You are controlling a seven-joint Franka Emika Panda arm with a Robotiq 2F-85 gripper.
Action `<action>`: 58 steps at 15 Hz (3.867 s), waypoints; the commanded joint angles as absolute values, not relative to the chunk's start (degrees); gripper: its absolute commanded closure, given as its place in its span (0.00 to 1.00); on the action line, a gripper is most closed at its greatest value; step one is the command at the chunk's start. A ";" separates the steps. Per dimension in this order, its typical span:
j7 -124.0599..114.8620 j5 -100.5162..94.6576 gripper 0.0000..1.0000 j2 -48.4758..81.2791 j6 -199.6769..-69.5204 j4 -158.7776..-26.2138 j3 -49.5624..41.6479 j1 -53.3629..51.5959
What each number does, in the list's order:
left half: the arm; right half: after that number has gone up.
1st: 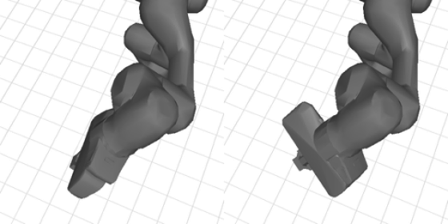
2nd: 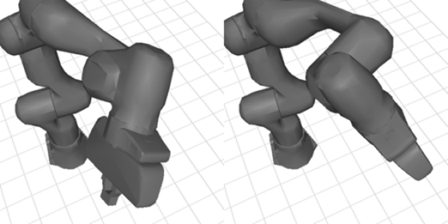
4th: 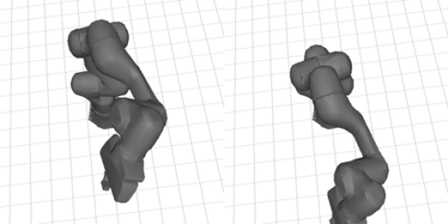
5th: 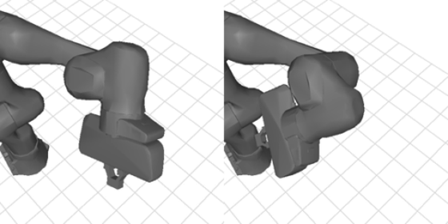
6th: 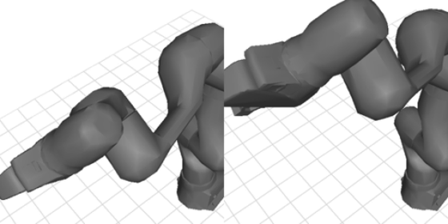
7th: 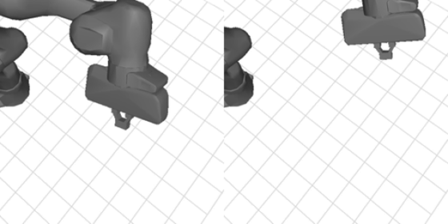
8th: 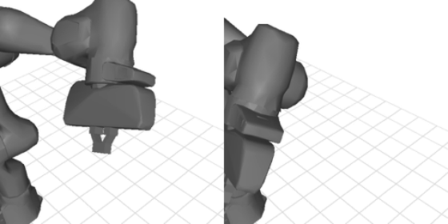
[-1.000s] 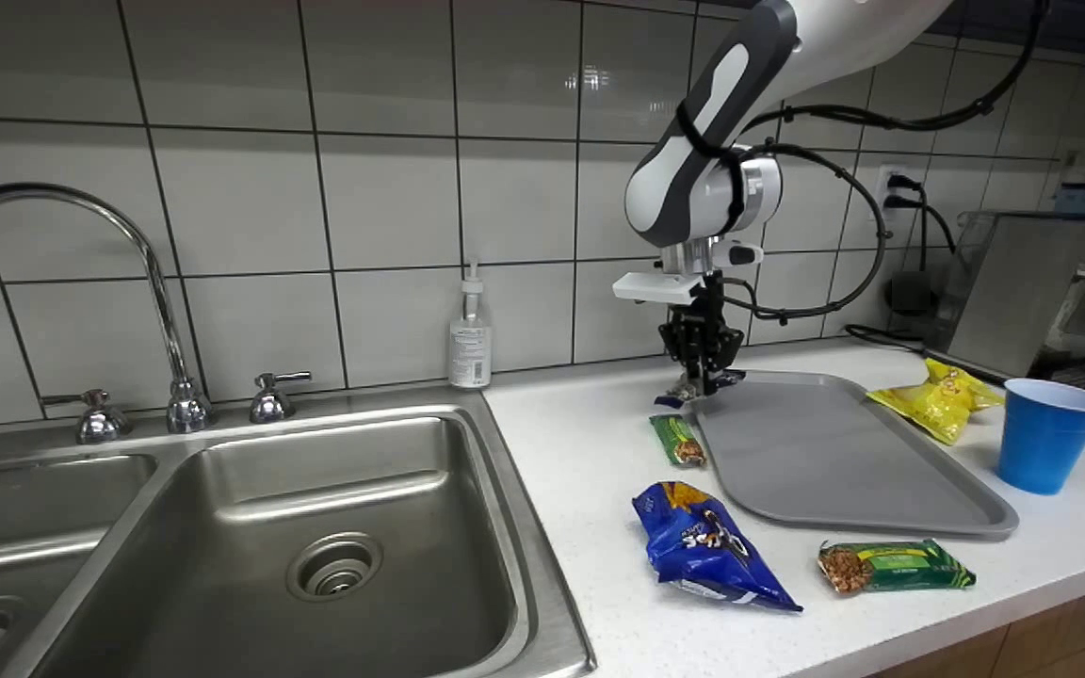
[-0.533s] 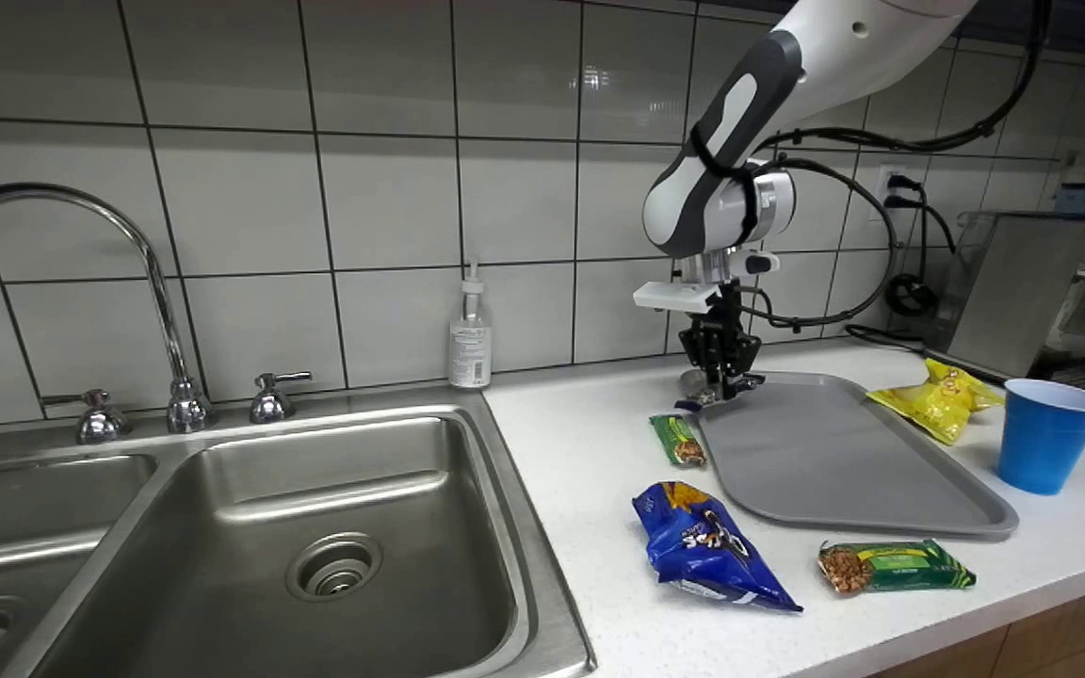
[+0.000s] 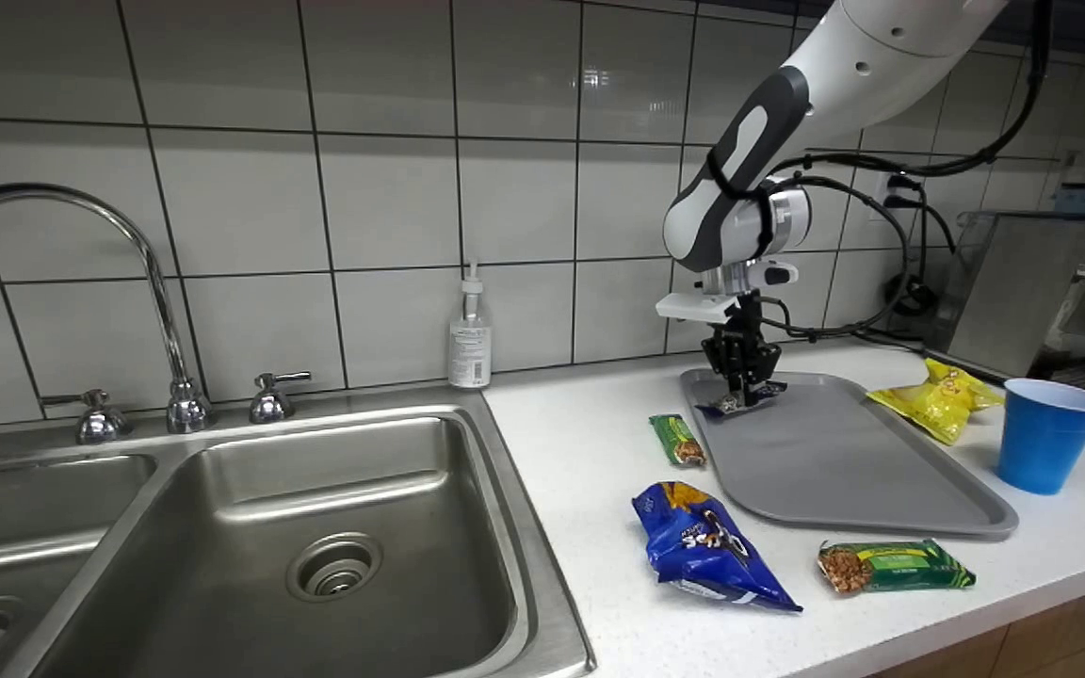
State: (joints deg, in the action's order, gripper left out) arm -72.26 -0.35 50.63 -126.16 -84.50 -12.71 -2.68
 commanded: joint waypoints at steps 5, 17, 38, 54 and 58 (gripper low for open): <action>-73.13 -0.48 0.34 52.09 -123.80 -81.59 -12.47 -2.48; -70.98 -3.56 0.00 45.53 -128.60 -89.23 -12.58 -4.69; -44.37 -6.33 0.00 32.06 -144.58 -111.36 -7.20 -6.92; -41.15 -6.69 0.00 31.26 -146.49 -113.51 -8.74 -9.28; -38.77 -6.60 0.00 27.03 -151.10 -118.89 -7.76 -9.70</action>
